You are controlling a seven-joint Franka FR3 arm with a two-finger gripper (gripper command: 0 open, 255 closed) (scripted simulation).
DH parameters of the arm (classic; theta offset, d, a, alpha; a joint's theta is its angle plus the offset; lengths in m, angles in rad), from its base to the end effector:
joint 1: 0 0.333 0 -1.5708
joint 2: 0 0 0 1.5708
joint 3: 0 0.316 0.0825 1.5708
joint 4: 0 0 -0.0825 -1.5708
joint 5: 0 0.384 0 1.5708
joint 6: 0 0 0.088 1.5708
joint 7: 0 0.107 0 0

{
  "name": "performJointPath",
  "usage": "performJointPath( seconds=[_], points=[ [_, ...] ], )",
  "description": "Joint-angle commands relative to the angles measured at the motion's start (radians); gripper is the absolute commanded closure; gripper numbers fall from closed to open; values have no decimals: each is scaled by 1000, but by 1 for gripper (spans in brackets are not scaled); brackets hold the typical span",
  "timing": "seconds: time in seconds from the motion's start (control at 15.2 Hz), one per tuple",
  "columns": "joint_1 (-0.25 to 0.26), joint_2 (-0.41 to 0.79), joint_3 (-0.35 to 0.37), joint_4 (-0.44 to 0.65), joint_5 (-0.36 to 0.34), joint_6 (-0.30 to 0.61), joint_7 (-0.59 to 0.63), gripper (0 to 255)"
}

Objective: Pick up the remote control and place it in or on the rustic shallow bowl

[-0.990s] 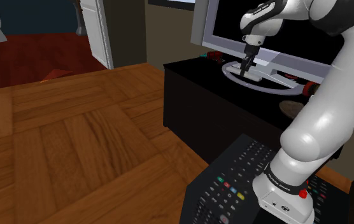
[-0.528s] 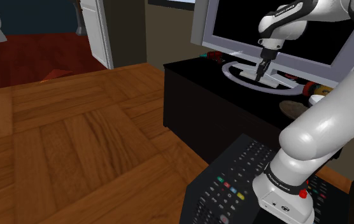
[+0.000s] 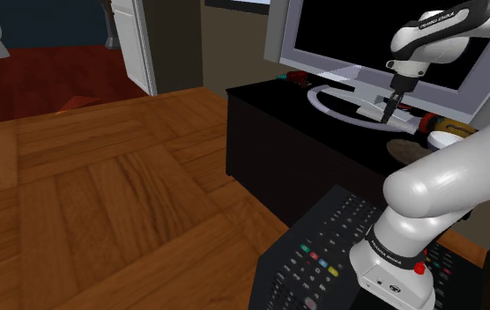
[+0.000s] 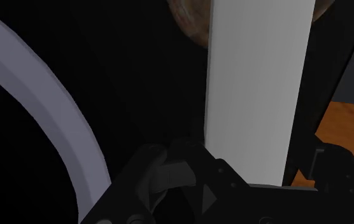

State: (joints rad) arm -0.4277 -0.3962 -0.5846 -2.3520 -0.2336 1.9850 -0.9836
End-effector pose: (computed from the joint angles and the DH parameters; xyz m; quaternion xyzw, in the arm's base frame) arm 0.2133 -0.3884 0.4533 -0.9985 -0.0538 0.0049 0.0091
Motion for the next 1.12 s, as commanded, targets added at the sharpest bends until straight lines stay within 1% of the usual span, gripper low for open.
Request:
performJointPath(
  seconds=[0.0,0.46,0.53,1.06],
  points=[
    [-28,-43,-14,-19,-29,-18,-25,255],
    [-145,-187,-77,-89,-138,-68,-135,255],
    [-170,-213,-95,-97,-160,-80,-164,255],
    [-168,-173,-140,-175,-180,38,-164,255]
  ],
)
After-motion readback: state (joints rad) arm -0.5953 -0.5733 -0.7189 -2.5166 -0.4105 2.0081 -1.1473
